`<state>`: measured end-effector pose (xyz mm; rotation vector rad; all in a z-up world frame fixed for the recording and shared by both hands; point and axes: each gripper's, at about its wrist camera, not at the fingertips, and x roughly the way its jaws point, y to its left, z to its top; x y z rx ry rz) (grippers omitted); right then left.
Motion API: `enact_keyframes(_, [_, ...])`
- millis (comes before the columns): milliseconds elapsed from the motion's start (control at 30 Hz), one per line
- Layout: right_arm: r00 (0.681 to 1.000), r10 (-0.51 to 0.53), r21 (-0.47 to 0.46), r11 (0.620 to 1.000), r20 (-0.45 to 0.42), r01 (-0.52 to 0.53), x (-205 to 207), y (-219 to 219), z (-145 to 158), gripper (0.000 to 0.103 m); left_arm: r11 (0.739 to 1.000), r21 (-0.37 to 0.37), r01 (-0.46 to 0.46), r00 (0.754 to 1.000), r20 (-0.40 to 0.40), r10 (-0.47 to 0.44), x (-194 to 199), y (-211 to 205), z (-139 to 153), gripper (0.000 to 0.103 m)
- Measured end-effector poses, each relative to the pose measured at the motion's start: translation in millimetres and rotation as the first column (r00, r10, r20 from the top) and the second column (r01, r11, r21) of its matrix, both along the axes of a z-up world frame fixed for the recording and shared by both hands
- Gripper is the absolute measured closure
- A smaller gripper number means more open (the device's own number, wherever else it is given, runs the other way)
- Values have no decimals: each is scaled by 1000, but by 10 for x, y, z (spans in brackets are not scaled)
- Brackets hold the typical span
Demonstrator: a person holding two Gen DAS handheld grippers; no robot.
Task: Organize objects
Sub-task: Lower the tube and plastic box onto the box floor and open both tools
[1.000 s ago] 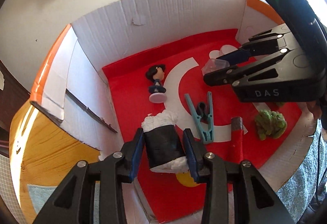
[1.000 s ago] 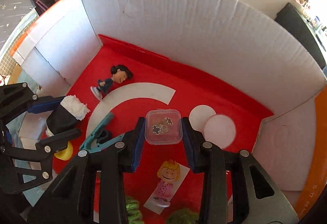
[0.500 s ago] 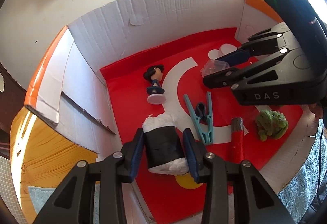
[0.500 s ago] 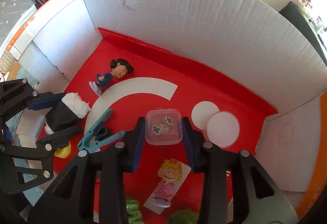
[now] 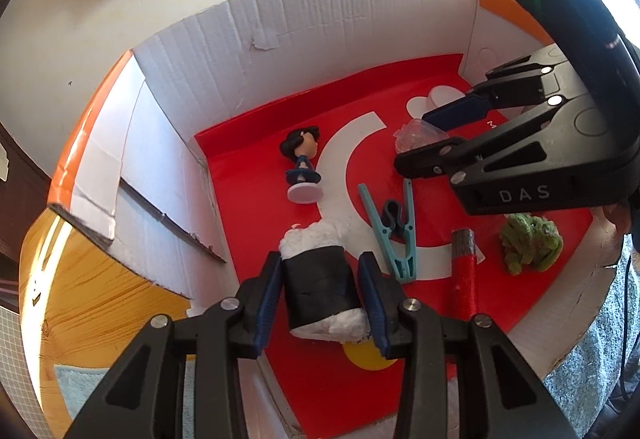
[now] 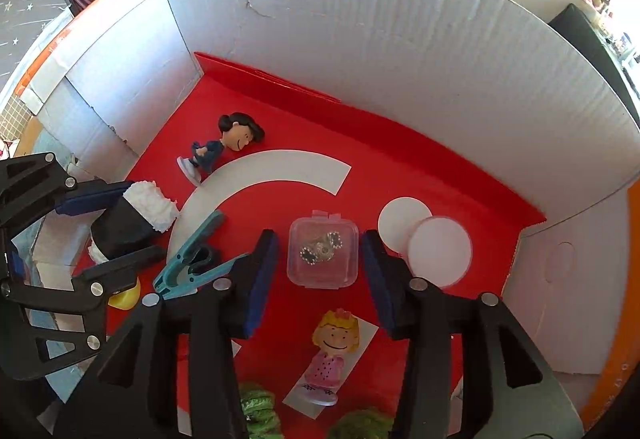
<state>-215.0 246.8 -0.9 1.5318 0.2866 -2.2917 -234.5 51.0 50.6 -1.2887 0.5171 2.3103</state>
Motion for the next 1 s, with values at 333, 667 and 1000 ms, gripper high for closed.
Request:
enact_keyframes(333, [1000,-13,-2,1000,-15,13,149,91,49,61,1000,7,-5,1000,4,5,28,-13,-1,60])
enact_keyframes(667, [999,-26,-18,1000,-33,25,348,191,128,61,1000,22,-20,1000,-3,20,77,-17,4,55])
enact_keyframes(1000, [997,-31,-32,999,-69,28,665,292,343,61,999,42,-19,999,-36,21,310,22,128,54])
